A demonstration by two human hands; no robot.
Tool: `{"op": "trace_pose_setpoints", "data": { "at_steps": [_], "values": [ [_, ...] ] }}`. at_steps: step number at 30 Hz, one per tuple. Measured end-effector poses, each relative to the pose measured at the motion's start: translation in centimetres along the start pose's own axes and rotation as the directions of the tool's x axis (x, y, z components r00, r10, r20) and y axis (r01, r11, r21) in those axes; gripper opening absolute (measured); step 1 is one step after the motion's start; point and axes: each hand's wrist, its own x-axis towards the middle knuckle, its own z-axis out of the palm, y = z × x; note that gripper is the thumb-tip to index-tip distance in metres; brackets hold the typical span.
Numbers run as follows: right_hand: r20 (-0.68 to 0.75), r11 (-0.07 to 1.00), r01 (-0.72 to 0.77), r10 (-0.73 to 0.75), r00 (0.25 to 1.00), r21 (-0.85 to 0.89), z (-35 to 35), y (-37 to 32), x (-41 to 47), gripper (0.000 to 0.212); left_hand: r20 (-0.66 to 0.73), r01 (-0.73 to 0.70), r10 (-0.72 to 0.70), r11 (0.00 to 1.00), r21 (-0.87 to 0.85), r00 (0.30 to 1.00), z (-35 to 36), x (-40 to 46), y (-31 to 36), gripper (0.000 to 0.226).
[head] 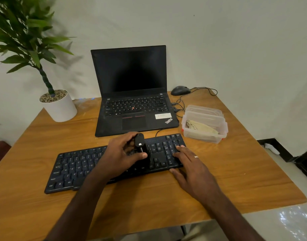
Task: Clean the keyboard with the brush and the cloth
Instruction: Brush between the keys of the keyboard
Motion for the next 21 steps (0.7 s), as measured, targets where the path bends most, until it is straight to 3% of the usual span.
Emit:
{"op": "trace_pose_setpoints", "data": {
  "at_steps": [3, 5, 7, 9, 13, 21],
  "values": [
    [0.0, 1.0, 0.003, -0.003, 1.0, 0.006, 0.0, 0.0, 0.0, 0.054, 0.023, 0.044, -0.042, 0.992, -0.121, 0.999, -0.7, -0.4, 0.1, 0.05],
    [0.004, 1.0, 0.0, 0.0, 1.0, 0.003, 0.1, 0.1, 0.0, 0.054, -0.075, 0.065, -0.081, 0.979, -0.194, 0.994, -0.9, -0.1, 0.1, 0.055],
    [0.016, 1.0, -0.005, 0.005, 1.0, 0.0, 0.1, 0.1, 0.0, 0.054, -0.19, 0.051, -0.086, 0.982, -0.18, 0.978, -0.9, 0.7, -0.1, 0.058],
    [0.011, 1.0, -0.006, 0.006, 1.0, 0.001, 0.0, 0.1, 0.0, 0.054, -0.217, 0.025, -0.043, 0.996, -0.087, 0.975, -0.4, 1.4, -0.3, 0.058],
    [0.014, 1.0, -0.014, 0.014, 1.0, 0.02, -0.1, 0.0, 0.0, 0.055, -0.144, 0.033, -0.027, 0.999, 0.037, 0.989, 0.1, 1.2, -0.6, 0.059],
    [-0.001, 1.0, -0.001, 0.001, 1.0, 0.0, 0.1, 0.1, -0.1, 0.053, 0.022, 0.013, -0.012, 0.999, -0.047, 1.0, -0.2, -2.0, 0.2, 0.053]
  ]
}}
